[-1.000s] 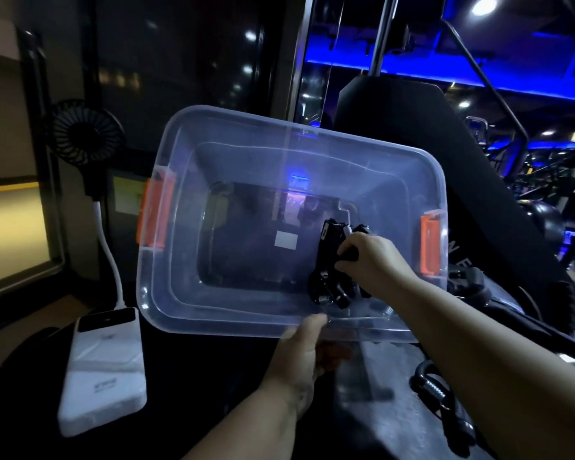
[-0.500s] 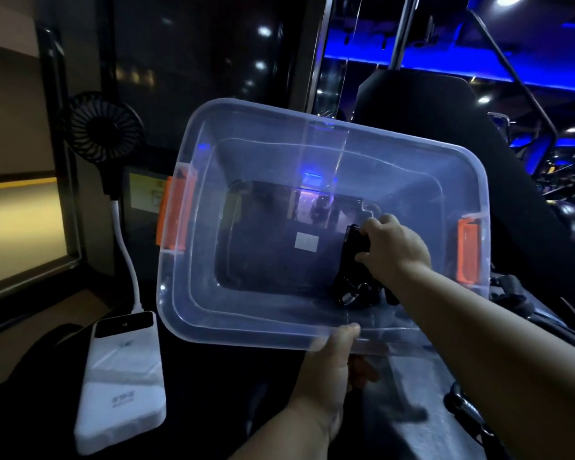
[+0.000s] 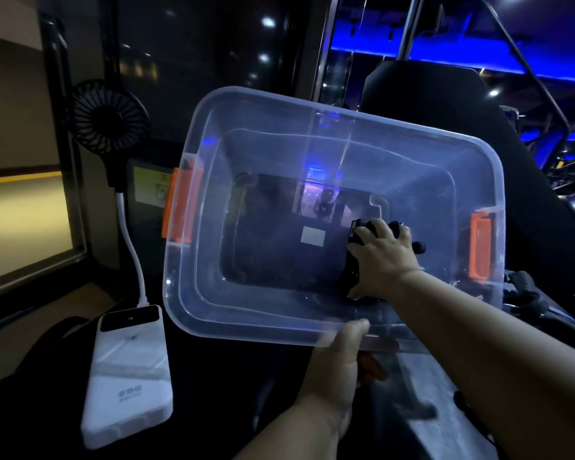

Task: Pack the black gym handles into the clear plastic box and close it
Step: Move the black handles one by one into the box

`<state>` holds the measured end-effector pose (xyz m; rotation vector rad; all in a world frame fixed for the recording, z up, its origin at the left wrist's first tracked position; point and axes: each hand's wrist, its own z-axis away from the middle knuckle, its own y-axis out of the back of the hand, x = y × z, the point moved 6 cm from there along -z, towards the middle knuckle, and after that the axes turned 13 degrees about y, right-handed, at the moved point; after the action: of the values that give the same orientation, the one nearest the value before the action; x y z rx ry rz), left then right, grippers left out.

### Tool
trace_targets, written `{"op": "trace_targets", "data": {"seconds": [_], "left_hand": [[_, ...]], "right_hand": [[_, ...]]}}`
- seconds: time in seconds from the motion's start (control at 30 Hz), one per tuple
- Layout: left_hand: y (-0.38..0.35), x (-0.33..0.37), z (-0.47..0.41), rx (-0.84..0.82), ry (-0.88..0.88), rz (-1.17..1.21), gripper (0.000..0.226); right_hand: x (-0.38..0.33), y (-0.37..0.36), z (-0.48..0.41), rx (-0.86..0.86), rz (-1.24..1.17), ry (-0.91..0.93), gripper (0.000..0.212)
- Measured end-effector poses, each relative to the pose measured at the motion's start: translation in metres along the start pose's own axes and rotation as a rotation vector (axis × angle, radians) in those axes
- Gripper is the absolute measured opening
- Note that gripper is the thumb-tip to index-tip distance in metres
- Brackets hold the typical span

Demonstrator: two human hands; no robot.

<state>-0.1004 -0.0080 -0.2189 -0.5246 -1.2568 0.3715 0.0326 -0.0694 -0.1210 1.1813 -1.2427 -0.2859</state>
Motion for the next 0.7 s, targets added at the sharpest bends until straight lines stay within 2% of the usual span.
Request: {"op": "trace_targets", "data": {"seconds": [0.17,0.4,0.7], "left_hand": [[-0.001,0.001,0.002,-0.013,-0.006,0.001,0.013],[-0.002,0.002,0.002,-0.013,-0.020,-0.015,0.027],[-0.006,0.005,0.004,-0.017,-0.007,-0.041,0.018]], "right_hand": [[-0.003,0.002,-0.002,0.012,0.032,0.013,0.082],[0.000,-0.002,0.003,0.019,0.020,0.055,0.086],[0.023,0.010,0.061,0.227,-0.266,-0.018,0.065]]}}
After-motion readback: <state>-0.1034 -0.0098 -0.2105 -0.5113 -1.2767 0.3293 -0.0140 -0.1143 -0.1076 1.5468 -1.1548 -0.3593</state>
